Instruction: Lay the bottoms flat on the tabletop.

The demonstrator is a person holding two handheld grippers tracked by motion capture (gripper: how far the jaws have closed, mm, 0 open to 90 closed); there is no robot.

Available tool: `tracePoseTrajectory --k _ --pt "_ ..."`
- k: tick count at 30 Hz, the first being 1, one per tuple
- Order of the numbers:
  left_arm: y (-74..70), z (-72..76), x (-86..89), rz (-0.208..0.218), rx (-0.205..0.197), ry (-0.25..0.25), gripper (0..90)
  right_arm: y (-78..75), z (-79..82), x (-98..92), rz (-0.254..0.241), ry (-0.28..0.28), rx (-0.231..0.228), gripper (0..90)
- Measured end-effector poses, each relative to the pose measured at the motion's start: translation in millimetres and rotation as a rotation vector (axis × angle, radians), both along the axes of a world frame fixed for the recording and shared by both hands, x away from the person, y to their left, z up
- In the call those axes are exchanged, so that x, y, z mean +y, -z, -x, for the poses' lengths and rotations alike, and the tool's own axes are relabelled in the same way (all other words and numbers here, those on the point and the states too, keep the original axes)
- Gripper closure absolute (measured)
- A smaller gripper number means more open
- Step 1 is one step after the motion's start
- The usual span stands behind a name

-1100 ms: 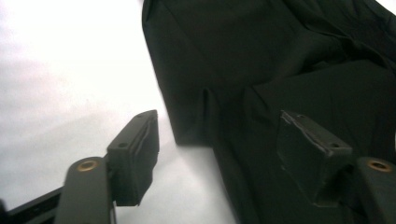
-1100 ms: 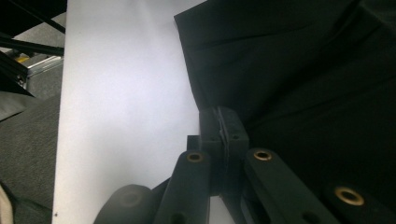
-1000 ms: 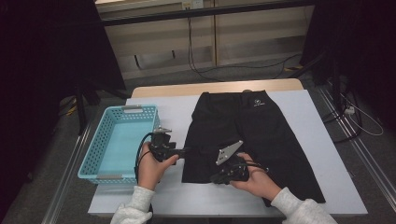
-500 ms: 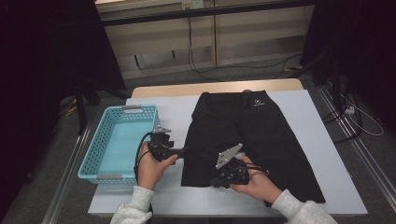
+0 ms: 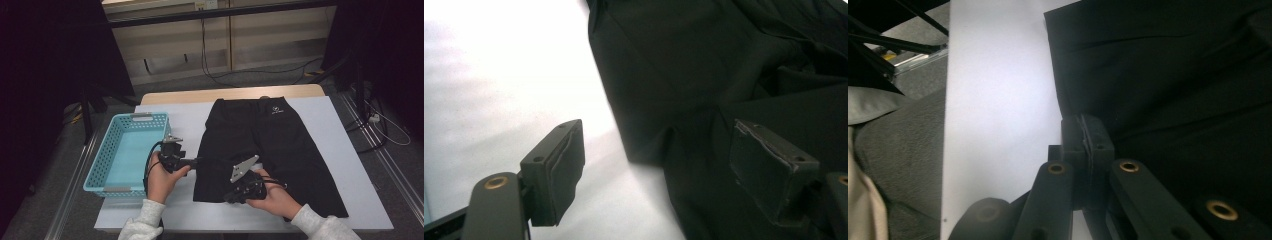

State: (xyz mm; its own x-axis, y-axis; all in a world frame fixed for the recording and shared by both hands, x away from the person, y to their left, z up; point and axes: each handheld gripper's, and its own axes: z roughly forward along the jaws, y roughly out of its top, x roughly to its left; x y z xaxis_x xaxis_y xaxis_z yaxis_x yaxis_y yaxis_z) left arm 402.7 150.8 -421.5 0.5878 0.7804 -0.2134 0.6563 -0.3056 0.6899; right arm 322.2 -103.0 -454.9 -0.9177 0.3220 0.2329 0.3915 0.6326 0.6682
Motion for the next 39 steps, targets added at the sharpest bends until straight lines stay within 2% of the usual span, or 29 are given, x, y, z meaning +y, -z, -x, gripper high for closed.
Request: tracePoseTrajectory --k 28,39 --pt "0.9 0.2 -0.9 0.009 0.012 -0.010 22.5 -1.2 18.1 8.4 0.006 -0.068 0.016 90.0" --pt "1.3 0.6 -1.8 0.014 0.017 -0.012 22.5 -2.2 26.1 13.2 -0.006 -0.103 0.040 90.0"
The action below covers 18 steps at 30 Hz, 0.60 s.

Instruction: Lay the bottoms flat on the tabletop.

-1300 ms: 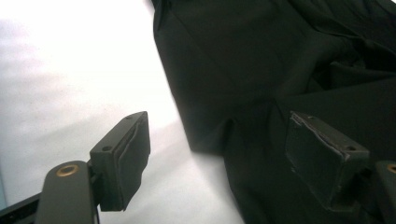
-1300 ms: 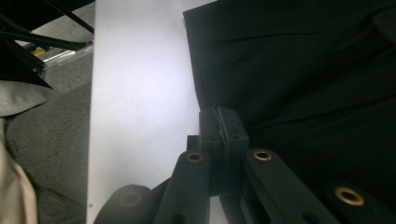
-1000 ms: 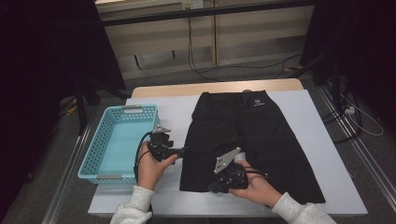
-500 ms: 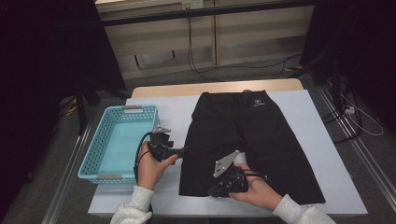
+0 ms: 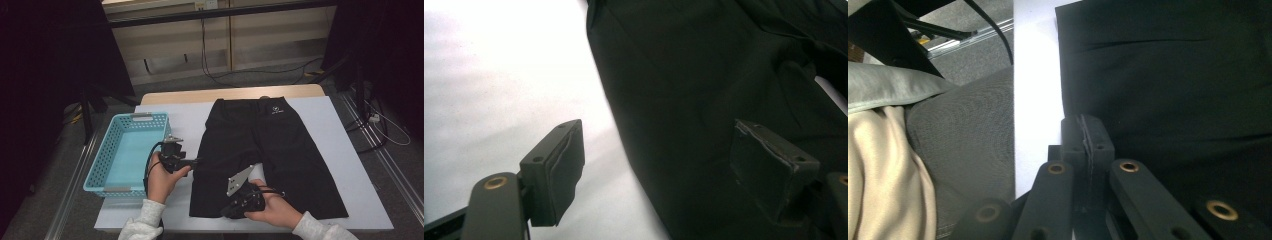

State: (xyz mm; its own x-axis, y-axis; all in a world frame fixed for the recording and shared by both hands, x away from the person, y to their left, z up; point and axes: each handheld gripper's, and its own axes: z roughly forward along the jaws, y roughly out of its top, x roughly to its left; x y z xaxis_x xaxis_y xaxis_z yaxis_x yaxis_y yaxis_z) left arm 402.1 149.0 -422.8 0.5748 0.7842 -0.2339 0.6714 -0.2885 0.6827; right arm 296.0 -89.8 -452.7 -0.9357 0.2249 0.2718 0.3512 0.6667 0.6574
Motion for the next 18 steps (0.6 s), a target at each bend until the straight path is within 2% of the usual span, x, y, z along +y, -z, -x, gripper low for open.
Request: tracePoseTrajectory --k 7,16,18 --pt "1.0 -0.4 0.2 -0.004 0.003 0.002 22.3 0.5 1.9 2.1 -0.006 -0.018 0.029 90.0" --pt "2.4 -1.0 0.8 -0.017 0.004 0.005 22.1 1.1 3.7 3.7 0.004 -0.042 0.040 89.9" --pt "3.2 -1.3 1.1 -0.019 0.011 0.007 21.9 0.9 2.1 1.8 -0.023 -0.036 0.027 85.7"
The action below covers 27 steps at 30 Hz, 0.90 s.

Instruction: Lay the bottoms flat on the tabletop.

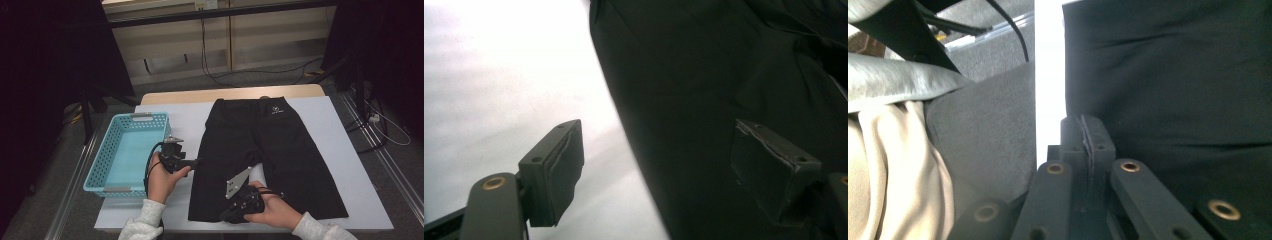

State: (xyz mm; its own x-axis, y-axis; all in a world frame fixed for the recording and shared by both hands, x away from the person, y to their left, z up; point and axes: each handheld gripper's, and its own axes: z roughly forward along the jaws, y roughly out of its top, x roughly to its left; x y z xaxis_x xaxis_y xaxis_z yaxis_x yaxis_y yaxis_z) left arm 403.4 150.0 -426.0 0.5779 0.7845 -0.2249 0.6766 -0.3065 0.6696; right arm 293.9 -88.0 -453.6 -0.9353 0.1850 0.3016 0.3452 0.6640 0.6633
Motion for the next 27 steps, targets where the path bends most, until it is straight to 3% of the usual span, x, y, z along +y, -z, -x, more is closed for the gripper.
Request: tracePoseTrajectory --k 6,9,18,23,27 --pt "0.6 -0.5 0.3 -0.003 0.003 0.001 21.7 -8.4 -8.2 -12.1 -0.030 0.072 -0.057 75.3" --pt "1.7 -0.7 -0.1 -0.006 0.002 0.002 21.6 -14.0 -15.7 -22.4 -0.038 0.154 -0.083 69.8" --pt "3.5 -1.7 0.4 -0.009 0.004 0.002 21.5 -20.6 -41.1 -62.9 0.005 0.443 -0.175 66.5" --pt "4.6 -1.8 0.2 -0.008 0.006 -0.004 21.4 -19.0 -46.4 -72.0 0.051 0.516 -0.188 66.8" --pt "4.9 -1.8 0.1 -0.010 0.010 -0.001 21.4 -9.6 -49.6 -71.3 0.100 0.548 -0.173 66.3"
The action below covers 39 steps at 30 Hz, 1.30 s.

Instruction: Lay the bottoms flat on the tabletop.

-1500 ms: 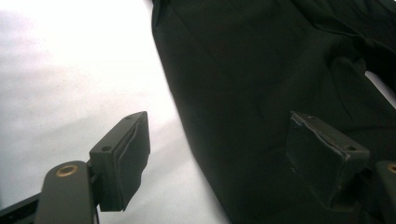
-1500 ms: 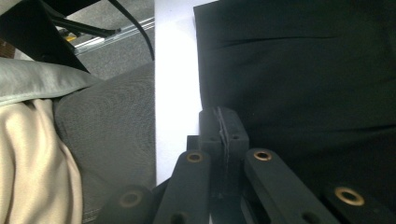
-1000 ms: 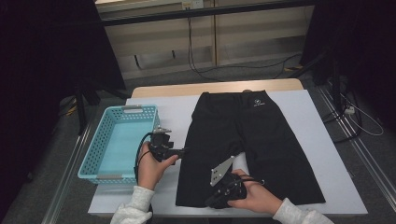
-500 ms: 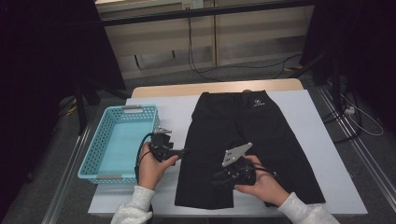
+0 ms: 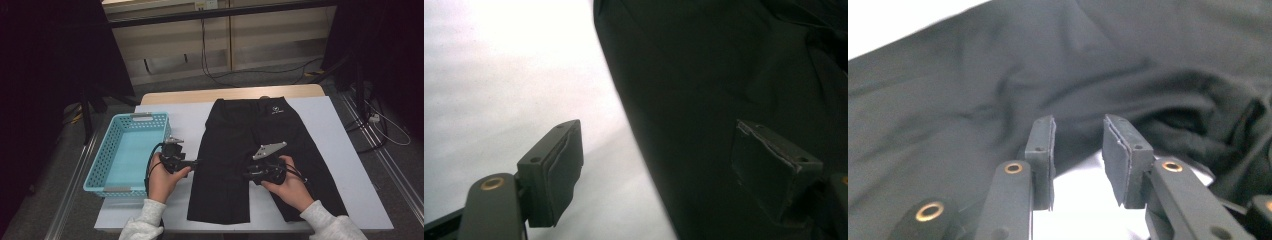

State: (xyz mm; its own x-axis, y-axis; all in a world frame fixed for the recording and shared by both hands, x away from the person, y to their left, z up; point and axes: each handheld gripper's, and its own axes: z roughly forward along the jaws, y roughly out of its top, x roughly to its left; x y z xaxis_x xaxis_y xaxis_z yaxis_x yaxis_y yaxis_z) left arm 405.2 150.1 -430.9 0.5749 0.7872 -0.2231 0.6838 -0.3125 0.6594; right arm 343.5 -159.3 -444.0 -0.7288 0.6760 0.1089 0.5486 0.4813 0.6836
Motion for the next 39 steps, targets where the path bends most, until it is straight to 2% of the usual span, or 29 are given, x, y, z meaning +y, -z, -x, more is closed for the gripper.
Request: tracePoseTrajectory --k 3,6,15,19,23,26,29,35,37,39 --pt "0.1 0.2 -0.6 0.004 -0.004 -0.005 21.4 6.8 -1.8 1.5 0.031 0.006 0.026 66.2" --pt "0.2 0.1 -0.4 0.004 -0.002 -0.005 21.5 7.5 -1.9 1.8 0.023 0.013 0.030 68.6" --pt "0.8 0.2 -1.5 -0.001 0.003 0.000 21.5 7.3 -1.9 4.2 0.005 -0.015 0.062 88.2" --pt "0.7 0.6 -1.8 0.000 0.000 -0.004 21.5 7.0 -3.2 2.7 -0.006 -0.014 0.081 89.9" --pt "0.4 0.7 -1.4 0.002 -0.002 -0.004 21.5 5.9 -2.4 0.1 -0.027 -0.019 0.121 90.0" --pt "-0.4 0.7 -1.7 0.003 -0.001 0.002 21.4 4.3 3.9 -1.8 -0.038 -0.040 0.153 90.0" --pt "-0.7 0.7 -1.4 0.005 0.002 0.004 21.4 1.2 10.3 -2.7 -0.046 -0.058 0.162 90.0" --pt "0.4 0.3 -1.6 -0.003 0.002 0.000 21.4 1.2 15.7 -2.1 -0.034 -0.078 0.158 90.0" --pt "0.8 0.2 -1.7 -0.004 0.002 -0.001 21.8 -1.2 15.2 -3.8 -0.043 -0.074 0.125 90.0" --pt "1.4 0.0 -1.6 -0.007 0.004 -0.002 22.4 -4.4 13.8 -7.4 -0.040 -0.042 0.082 81.8"
